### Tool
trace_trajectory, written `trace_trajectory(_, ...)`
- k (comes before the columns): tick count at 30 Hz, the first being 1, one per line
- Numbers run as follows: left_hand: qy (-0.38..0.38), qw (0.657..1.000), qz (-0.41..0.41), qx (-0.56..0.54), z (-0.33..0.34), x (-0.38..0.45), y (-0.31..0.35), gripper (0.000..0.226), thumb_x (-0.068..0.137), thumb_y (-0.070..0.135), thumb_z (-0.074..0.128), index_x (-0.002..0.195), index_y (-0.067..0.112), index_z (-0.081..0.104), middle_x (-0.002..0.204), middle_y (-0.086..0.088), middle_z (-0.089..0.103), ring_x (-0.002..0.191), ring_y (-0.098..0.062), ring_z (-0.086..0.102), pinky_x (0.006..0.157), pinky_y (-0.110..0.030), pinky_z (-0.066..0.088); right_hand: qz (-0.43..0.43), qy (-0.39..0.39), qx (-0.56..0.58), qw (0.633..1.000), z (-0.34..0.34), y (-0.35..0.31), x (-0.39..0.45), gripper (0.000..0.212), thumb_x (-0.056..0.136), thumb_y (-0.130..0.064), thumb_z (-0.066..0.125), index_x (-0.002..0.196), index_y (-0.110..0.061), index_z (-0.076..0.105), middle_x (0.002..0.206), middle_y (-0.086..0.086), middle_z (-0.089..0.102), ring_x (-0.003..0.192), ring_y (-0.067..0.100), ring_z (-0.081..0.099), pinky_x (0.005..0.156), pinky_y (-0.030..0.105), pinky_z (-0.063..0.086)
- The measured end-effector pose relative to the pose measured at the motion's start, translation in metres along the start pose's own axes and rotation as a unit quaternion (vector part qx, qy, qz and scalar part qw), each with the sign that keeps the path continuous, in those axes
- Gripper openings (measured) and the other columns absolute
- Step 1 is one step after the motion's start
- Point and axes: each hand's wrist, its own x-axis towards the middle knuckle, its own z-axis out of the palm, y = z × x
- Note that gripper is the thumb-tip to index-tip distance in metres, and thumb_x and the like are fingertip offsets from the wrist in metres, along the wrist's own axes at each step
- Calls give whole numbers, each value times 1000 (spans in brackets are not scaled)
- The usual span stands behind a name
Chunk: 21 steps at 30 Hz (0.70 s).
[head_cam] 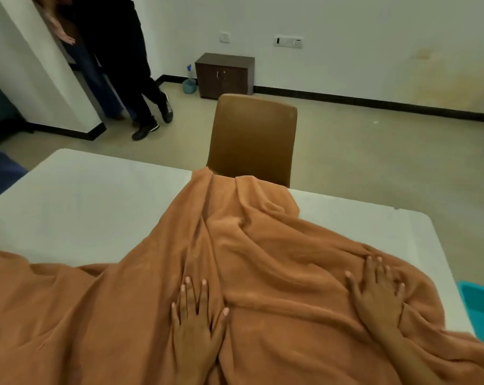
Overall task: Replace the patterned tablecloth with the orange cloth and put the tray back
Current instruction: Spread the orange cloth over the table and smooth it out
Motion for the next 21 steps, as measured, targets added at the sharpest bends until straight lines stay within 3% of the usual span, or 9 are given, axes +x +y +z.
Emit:
trace_trajectory(3, 0, 1000, 2, -3, 1, -1, -2, 80, 90, 69, 13, 147, 17, 31, 158, -11, 16, 142, -26, 22, 109, -47, 18, 113, 16, 46, 992, -10, -19, -5, 84, 88, -67, 6, 148, -9, 21, 156, 16, 17, 144, 32, 11, 111, 63, 7)
trace_trajectory(6, -10, 1000, 4, -4, -1, -2, 0, 81, 89, 69, 13, 148, 16, 29, 158, -11, 14, 142, -26, 21, 110, -47, 17, -9, 63, 74, 995, -12, -56, -10, 71, 93, -59, 24, 146, -12, 27, 157, 12, 15, 145, 30, 4, 111, 59, -6)
trace_trajectory(9, -19, 1000, 8, -6, -3, -7, -5, 80, 89, 69, 15, 149, 18, 27, 158, -9, 15, 142, -25, 21, 110, -45, 14, -137, -13, 41, 990, 5, -76, -18, 79, 87, -68, 8, 151, -23, 5, 159, 1, 2, 146, 23, 0, 112, 53, -8)
trace_trajectory(11, -17, 1000, 20, -1, -3, -12, -14, 79, 89, 69, 16, 149, 19, 25, 158, -7, 14, 142, -25, 22, 110, -43, 13, -183, -40, 0, 982, 20, -79, -35, 80, 87, -70, 5, 151, -22, 7, 158, 2, 8, 146, 24, 8, 114, 56, 2)
trace_trajectory(13, -22, 999, 26, 2, -4, -16, -21, 77, 90, 69, 15, 150, 21, 24, 159, -4, 12, 142, -23, 22, 110, -43, 14, -213, -49, 3, 976, 27, -82, -64, 75, 90, -65, 15, 150, -21, 20, 157, 3, 18, 143, 26, 20, 111, 55, 9)
trace_trajectory(15, -2, 1000, -3, -21, -7, -19, -15, 77, 90, 69, 13, 150, 21, 24, 159, -1, 8, 143, -22, 20, 111, -46, 16, -252, -42, 30, 966, 31, -86, -97, 69, 91, -63, 19, 148, -23, 27, 155, 2, 24, 141, 24, 24, 111, 50, 7)
trace_trajectory(17, 42, 997, -35, -57, -14, -17, 7, 80, 91, 67, 13, 150, 14, 20, 159, -3, 4, 146, -22, 10, 115, -47, 10, -297, -43, 78, 951, 26, -90, -125, 62, 93, -61, 20, 144, -28, 36, 149, 0, 37, 135, 20, 36, 109, 42, 19)
trace_trajectory(19, 73, 995, -4, -62, -29, -12, 43, 78, 93, 61, 20, 151, 9, 12, 159, -7, 2, 147, -21, 3, 118, -40, -3, -315, -28, 162, 935, 1, -92, -130, 51, 95, -57, 27, 135, -32, 47, 125, -2, 62, 107, 14, 60, 90, 31, 45)
trace_trajectory(21, 63, 993, 68, -68, -35, -1, 82, 73, 95, 53, 27, 152, 11, 8, 159, -7, 1, 147, -20, 2, 118, -35, -8, -292, 26, 240, 925, -27, -94, -111, 42, 97, -48, 35, 125, -27, 57, 96, -2, 71, 79, 11, 65, 71, 29, 53)
